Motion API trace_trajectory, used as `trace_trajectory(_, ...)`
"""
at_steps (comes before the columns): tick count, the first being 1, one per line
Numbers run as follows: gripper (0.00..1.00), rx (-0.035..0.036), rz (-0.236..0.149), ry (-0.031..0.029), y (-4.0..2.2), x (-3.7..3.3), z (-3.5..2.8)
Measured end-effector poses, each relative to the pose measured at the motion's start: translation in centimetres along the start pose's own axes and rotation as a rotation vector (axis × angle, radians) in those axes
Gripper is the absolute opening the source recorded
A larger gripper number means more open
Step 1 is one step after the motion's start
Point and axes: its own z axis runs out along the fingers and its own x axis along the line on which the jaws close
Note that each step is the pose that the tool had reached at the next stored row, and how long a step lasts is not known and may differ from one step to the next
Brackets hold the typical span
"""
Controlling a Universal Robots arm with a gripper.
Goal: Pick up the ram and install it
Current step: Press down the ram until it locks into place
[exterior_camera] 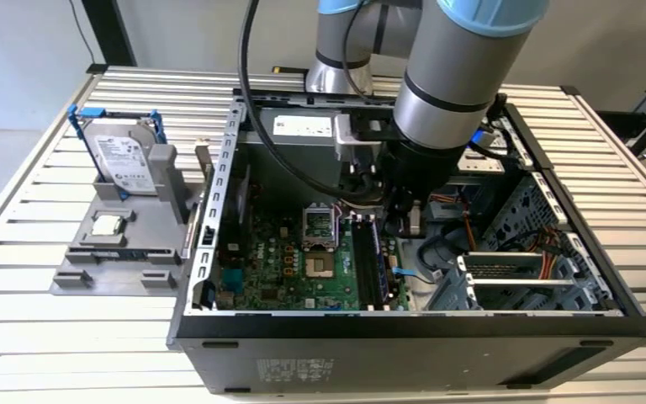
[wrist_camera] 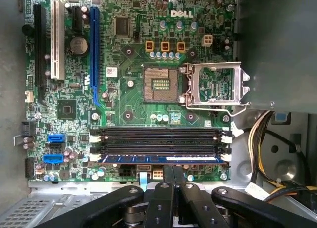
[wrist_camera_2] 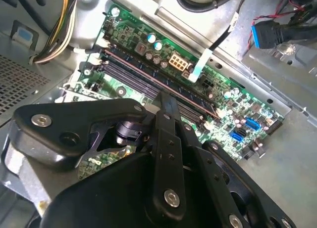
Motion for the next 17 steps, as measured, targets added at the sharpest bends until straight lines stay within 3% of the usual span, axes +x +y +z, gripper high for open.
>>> trace_trajectory(7, 0.0, 0.0, 0.0, 0.0006, -0.04, 0.03, 0.54)
trace_trajectory(13, 0.0, -0.0001, 0.0, 0.0008, -0.1, 0.96, 1.56)
trace_trajectory(17, 0.0, 0.0, 0.0, 0.0007, -0.12, 1.1, 2.28)
